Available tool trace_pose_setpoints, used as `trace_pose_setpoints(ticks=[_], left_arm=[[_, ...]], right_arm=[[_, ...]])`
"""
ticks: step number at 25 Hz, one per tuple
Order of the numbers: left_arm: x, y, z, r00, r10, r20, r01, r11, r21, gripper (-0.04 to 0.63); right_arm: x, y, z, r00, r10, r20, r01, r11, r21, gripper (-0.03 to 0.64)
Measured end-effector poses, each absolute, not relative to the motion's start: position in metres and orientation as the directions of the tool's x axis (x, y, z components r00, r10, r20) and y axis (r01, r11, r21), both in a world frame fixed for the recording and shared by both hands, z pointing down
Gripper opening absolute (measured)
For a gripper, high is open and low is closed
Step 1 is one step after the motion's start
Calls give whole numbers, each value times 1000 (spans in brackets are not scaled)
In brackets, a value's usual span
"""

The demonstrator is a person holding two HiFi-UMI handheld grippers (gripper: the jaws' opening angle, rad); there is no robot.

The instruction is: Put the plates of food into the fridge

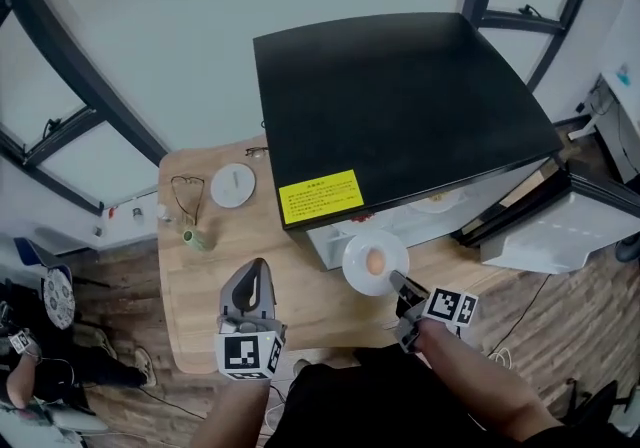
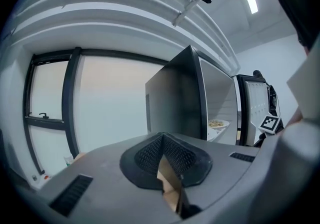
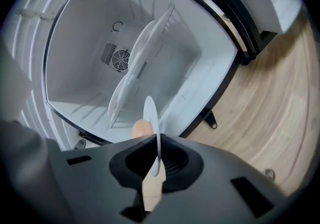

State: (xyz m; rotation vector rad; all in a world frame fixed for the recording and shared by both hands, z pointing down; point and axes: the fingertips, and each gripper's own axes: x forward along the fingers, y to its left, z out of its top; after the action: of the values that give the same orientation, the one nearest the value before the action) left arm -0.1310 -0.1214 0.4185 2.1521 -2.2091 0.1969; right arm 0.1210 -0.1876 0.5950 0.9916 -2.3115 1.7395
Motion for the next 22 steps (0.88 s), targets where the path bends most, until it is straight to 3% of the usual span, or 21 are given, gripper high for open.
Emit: trace_pose_setpoints(ticks=[10, 22], left_arm=[[-162, -135, 406, -200, -971, 128, -980, 196, -46, 5], [-173, -122, 441, -254, -943, 216, -967, 240, -92, 5]], right_arm=[[105, -248, 622, -791, -371, 486, -567, 147, -811, 32], [75, -288, 640, -758, -360, 544, -643, 272, -716, 32]])
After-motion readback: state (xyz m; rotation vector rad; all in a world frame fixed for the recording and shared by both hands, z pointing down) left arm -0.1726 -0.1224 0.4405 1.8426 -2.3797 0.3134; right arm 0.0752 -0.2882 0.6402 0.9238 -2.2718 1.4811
